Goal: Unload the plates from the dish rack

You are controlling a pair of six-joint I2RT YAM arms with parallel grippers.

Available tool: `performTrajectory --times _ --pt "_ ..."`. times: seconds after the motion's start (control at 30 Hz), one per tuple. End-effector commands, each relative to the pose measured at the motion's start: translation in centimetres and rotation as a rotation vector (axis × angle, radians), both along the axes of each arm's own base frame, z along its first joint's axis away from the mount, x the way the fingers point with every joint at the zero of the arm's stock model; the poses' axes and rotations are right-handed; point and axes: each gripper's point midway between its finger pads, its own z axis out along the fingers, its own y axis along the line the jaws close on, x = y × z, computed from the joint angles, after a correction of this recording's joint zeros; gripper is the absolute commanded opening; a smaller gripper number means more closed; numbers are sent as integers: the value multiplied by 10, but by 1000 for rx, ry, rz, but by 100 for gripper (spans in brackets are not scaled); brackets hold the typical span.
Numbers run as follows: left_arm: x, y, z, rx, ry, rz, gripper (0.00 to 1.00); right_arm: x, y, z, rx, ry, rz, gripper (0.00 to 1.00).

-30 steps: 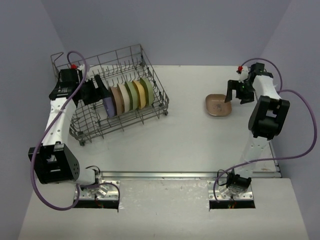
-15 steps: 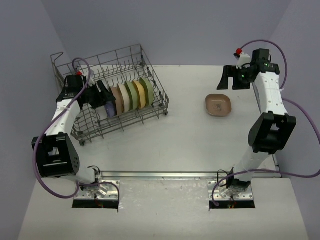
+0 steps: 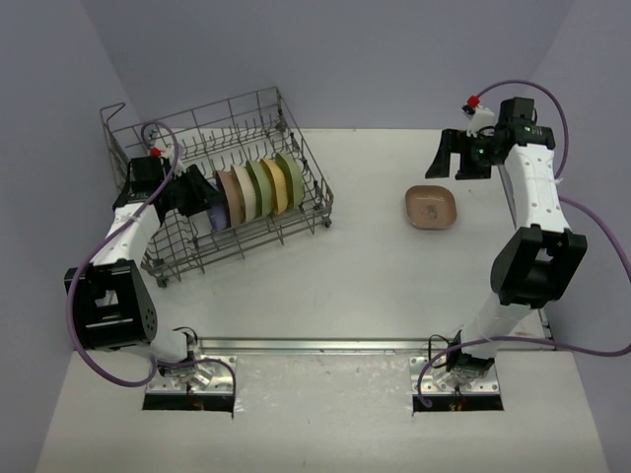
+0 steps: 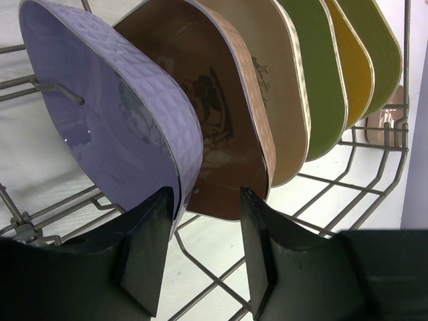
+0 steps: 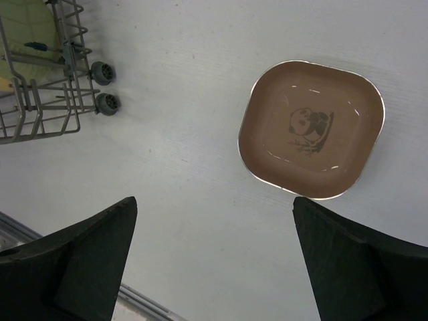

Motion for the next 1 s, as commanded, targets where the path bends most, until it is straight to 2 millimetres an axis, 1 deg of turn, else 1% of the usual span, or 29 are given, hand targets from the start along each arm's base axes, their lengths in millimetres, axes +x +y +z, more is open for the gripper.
performTrajectory --times 0.0,0.13,0.33,0.4,0.57,0.7,0.77,0.8,0.93,0.97 --pt "11 8 7 9 -74 -1 41 -5 5 18 22 -44 8 99" --pt "16 9 4 15 -89 -13 33 -7 6 19 28 -42 10 99" --pt "17 7 7 10 -99 -30 26 -13 11 21 47 -41 22 99" --pt "16 6 11 7 -113 -40 21 -15 12 19 46 -37 23 99" --pt "12 2 29 -6 -150 -72 0 -22 14 19 52 -27 26 99" --pt "6 -2 57 -45 -204 -103 0 -30 20 22 50 -35 44 99" --pt "-1 -9 77 -92 -247 -147 0 -33 23 22 43 -44 52 99" --pt "-1 -9 79 -99 -247 -147 0 -34 24 25 41 -53 56 99" --pt "-15 -20 122 -167 -338 -220 0 -41 32 27 32 -63 79 99" --pt "-17 -22 128 -184 -349 -231 0 -42 34 28 30 -66 84 99"
